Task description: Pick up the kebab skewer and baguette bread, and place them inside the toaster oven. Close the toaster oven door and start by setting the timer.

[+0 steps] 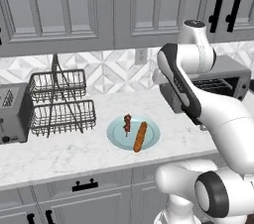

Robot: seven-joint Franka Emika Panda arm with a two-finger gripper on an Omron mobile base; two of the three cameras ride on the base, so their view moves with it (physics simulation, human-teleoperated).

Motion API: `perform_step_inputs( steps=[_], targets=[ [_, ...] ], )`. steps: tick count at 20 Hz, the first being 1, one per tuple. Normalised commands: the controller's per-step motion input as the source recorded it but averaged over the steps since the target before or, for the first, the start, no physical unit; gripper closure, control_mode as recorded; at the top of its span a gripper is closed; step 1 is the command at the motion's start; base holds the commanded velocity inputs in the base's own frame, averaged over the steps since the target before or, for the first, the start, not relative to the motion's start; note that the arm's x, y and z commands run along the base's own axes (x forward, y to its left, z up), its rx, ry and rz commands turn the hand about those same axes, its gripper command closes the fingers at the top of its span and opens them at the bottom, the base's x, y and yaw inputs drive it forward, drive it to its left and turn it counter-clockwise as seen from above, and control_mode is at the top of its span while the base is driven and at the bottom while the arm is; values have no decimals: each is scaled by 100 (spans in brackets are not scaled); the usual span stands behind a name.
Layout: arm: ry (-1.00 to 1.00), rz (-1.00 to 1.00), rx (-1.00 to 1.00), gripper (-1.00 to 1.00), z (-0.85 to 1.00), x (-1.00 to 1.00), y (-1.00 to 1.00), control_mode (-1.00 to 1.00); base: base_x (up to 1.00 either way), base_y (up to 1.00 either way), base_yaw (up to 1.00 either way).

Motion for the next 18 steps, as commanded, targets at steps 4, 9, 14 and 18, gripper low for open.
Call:
perform_step_inputs(
  steps=[4,9,14,18],
  targets=[
    [0,0,0,-100,0,0,0,100,21,-54,-4],
    [0,0,0,-100,0,0,0,100,43,-53,-1],
    [0,0,0,-100,0,0,0,100,49,-20,-2],
    [0,0,0,-100,0,0,0,100,30,0,-7]
  ],
)
